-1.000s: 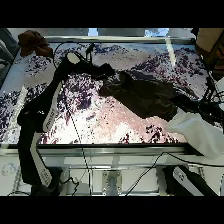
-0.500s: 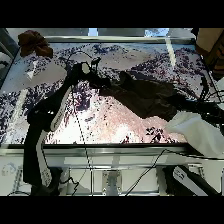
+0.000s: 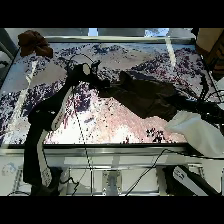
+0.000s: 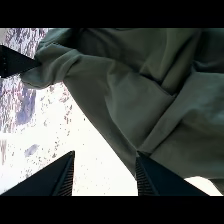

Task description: Fold the shirts.

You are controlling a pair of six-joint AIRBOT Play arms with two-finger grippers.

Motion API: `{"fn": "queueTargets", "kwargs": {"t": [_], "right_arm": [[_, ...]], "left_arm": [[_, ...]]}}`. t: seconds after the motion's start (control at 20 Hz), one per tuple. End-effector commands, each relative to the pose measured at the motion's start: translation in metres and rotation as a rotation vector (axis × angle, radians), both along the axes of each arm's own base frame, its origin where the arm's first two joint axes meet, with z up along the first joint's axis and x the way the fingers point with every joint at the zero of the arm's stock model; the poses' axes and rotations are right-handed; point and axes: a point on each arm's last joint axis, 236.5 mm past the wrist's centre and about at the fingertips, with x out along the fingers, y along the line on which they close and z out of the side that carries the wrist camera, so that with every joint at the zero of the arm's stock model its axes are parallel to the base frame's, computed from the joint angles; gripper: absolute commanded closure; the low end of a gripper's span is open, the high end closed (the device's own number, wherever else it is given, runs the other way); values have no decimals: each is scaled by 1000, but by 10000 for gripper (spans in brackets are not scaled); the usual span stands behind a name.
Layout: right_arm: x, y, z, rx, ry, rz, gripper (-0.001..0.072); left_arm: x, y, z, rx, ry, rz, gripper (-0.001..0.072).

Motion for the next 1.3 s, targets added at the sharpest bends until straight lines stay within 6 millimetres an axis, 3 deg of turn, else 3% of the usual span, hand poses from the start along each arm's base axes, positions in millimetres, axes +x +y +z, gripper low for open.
{"fn": "queueTargets", "kwargs": {"t": [0.0, 0.1, 0.2, 0.3, 0.45, 0.55, 0.65, 0.75, 0.9, 1.1, 1.25], "right_arm": [[-1, -4, -6, -24, 17, -6, 266], [-14, -12, -26, -69, 113, -10, 266], [-40, -18, -49, -119, 255, 13, 265], [-47, -24, -61, -137, 302, -15, 265], [-44, -13, -76, -40, 302, -91, 266], [-49, -1, -94, -13, 327, -106, 265], [-53, 15, -113, -35, 347, -86, 266], [-45, 30, -121, -54, 329, -79, 266], [-21, 44, -119, -52, 265, -127, 266], [-17, 64, -130, -8, 292, -128, 266], [-13, 61, -143, -25, 307, -153, 265]], "left_arm": [[-4, -35, 29, -192, 30, 18, 699], [9, -45, 59, -260, -52, 16, 699], [33, -35, 95, -258, -187, 57, 700], [51, -7, 131, -217, -306, 97, 700], [61, 49, 186, -141, -430, 144, 700], [59, 86, 219, -88, -491, 172, 700], [49, 120, 237, -15, -502, 182, 700], [36, 153, 237, 109, -481, 189, 700], [15, 191, 215, 298, -383, 180, 699], [1, 195, 176, 335, -277, 158, 700], [-3, 196, 164, 343, -250, 149, 700]]}}
